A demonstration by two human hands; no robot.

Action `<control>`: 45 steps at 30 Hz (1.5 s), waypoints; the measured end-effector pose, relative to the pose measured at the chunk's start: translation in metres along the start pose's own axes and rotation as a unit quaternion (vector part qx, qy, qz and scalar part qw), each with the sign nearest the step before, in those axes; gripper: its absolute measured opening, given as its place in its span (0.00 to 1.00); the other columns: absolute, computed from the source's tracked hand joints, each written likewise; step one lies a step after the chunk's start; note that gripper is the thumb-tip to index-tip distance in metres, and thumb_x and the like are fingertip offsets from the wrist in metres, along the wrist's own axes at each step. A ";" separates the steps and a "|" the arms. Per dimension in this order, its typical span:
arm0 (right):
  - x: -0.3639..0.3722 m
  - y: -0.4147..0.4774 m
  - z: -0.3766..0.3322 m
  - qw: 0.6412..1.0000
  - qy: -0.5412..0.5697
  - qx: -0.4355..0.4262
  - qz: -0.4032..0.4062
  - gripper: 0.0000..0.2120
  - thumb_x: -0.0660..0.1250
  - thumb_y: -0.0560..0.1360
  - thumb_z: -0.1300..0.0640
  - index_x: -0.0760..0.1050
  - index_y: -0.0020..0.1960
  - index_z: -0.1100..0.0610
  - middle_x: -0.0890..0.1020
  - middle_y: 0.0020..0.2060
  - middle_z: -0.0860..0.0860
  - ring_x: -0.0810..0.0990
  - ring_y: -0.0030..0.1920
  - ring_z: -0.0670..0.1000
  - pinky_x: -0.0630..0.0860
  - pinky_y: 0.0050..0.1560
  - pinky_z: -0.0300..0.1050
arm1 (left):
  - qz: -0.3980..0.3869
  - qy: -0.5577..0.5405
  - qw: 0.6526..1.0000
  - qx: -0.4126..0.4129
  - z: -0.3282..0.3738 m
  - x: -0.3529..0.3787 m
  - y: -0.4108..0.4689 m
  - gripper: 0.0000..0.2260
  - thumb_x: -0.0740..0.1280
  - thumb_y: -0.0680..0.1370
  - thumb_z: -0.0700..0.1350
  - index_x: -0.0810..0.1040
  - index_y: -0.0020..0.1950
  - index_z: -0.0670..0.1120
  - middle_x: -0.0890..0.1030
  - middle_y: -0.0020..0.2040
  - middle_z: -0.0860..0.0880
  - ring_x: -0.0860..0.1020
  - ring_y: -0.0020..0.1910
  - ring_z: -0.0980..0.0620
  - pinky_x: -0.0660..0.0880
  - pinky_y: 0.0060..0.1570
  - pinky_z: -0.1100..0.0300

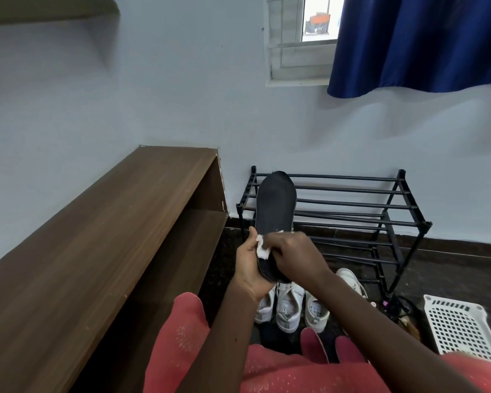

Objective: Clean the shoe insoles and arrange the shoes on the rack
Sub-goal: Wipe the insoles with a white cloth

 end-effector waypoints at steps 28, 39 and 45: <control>0.000 0.001 0.000 0.986 -0.066 0.132 -0.081 0.09 0.60 0.75 0.65 0.79 0.49 0.62 0.80 0.47 0.56 0.77 0.49 0.57 0.71 0.43 0.46 | -0.030 -0.055 0.998 0.014 0.001 -0.001 0.002 0.29 0.54 0.79 0.60 0.82 0.55 0.38 0.80 0.57 0.38 0.80 0.55 0.41 0.78 0.54 0.49; 0.021 -0.029 -0.021 0.965 -0.069 0.147 -0.207 0.12 0.59 0.73 0.66 0.80 0.48 0.57 0.75 0.38 0.55 0.72 0.41 0.55 0.62 0.36 0.44 | 0.056 -0.057 0.997 0.017 0.008 -0.011 0.004 0.28 0.56 0.79 0.60 0.74 0.65 0.39 0.77 0.59 0.40 0.77 0.55 0.42 0.70 0.60 0.49; 0.017 -0.017 -0.012 0.979 0.021 0.159 -0.127 0.10 0.61 0.71 0.68 0.81 0.44 0.61 0.82 0.41 0.58 0.80 0.43 0.56 0.75 0.44 0.48 | 0.062 -0.041 0.997 0.018 0.004 -0.014 -0.001 0.26 0.56 0.79 0.59 0.78 0.60 0.39 0.80 0.56 0.39 0.78 0.58 0.41 0.71 0.61 0.48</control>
Point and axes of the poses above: each hand's wrist, its own y-axis towards the middle knuckle, its own x-axis out of the palm, z = x × y, the point moved 9 cm from there along y, towards the middle knuckle
